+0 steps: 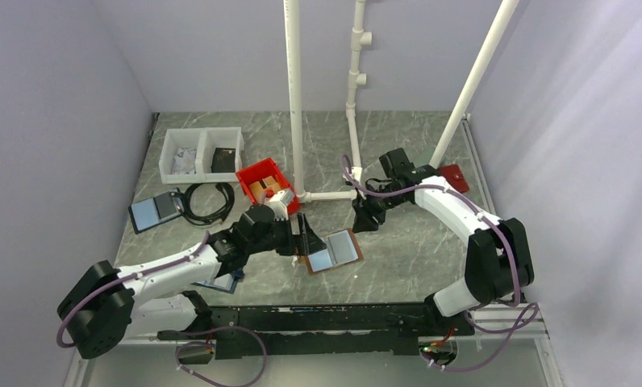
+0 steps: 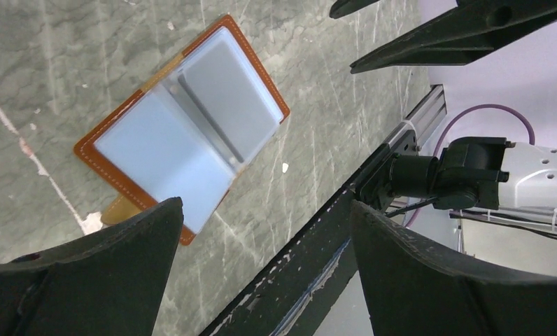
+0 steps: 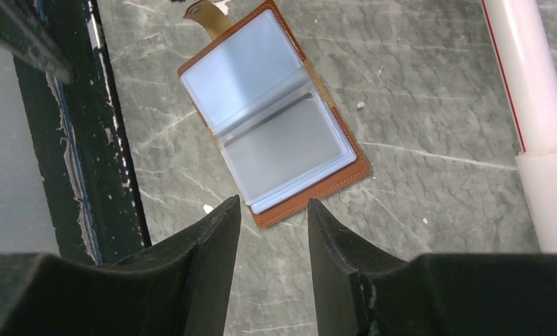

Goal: Take the credit cards out of the card holder
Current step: Remove the credit card from the card holder.

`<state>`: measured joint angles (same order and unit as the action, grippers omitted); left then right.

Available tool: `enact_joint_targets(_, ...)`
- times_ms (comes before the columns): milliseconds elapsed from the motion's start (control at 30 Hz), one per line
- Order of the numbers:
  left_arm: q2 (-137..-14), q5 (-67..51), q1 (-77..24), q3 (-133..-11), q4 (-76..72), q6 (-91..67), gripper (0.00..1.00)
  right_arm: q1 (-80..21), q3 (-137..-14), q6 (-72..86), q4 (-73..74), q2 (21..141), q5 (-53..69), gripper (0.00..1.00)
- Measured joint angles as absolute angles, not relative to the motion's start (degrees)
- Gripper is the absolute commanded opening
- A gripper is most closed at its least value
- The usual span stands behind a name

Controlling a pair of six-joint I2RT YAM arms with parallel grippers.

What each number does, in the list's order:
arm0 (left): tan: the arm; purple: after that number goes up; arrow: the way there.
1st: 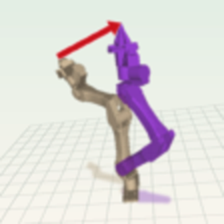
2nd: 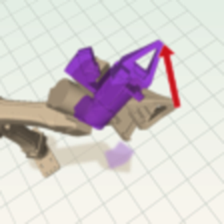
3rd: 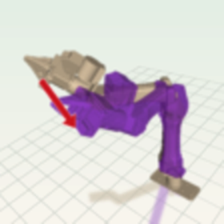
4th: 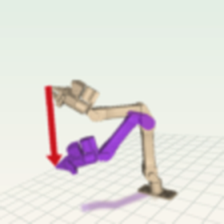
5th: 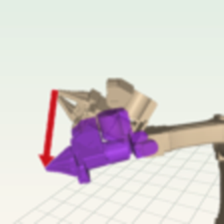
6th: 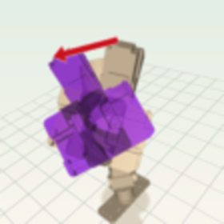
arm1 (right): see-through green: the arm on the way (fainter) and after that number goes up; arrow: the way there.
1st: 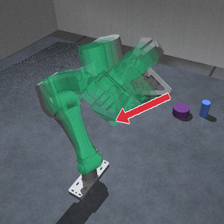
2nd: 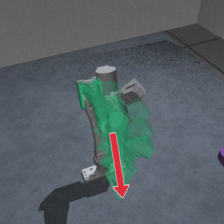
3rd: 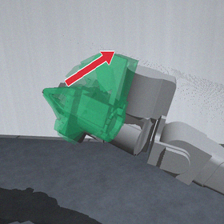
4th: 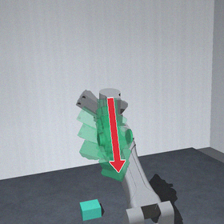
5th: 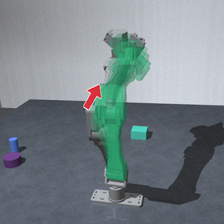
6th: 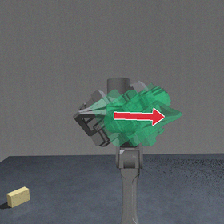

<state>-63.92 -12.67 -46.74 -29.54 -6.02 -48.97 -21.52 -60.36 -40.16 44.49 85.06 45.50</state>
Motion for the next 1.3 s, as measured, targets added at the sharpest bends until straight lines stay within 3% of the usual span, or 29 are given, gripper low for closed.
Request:
enact_joint_targets(267,-69.45,-10.44,-49.76,-29.54,-12.82,-50.61,0.89,-21.52,-60.36,-35.14,42.15,87.39,43.29,0.34)
enact_joint_targets(467,-75.59,-9.10,-50.94,-29.58,-17.06,-52.29,0.79,-21.93,-60.36,-32.05,41.34,90.83,41.67,0.26)
enact_joint_targets(567,-78.91,-8.80,-51.22,-29.78,-18.48,-53.28,0.72,-22.72,-60.40,-31.14,41.34,93.06,40.53,0.23)
enact_joint_targets(700,-82.15,-8.21,-51.59,-30.59,-18.98,-54.13,0.52,-24.40,-61.06,-30.35,41.65,96.75,39.16,0.16)
enact_joint_targets(833,-83.99,-7.70,-51.77,-31.75,-18.94,-54.61,0.51,-25.96,-61.56,-29.85,42.13,99.39,38.11,0.11)
enact_joint_targets(1300,-88.33,-6.94,-51.83,-32.93,-19.03,-54.81,0.54,-27.55,-62.17,-27.11,42.11,102.32,34.79,0.11)
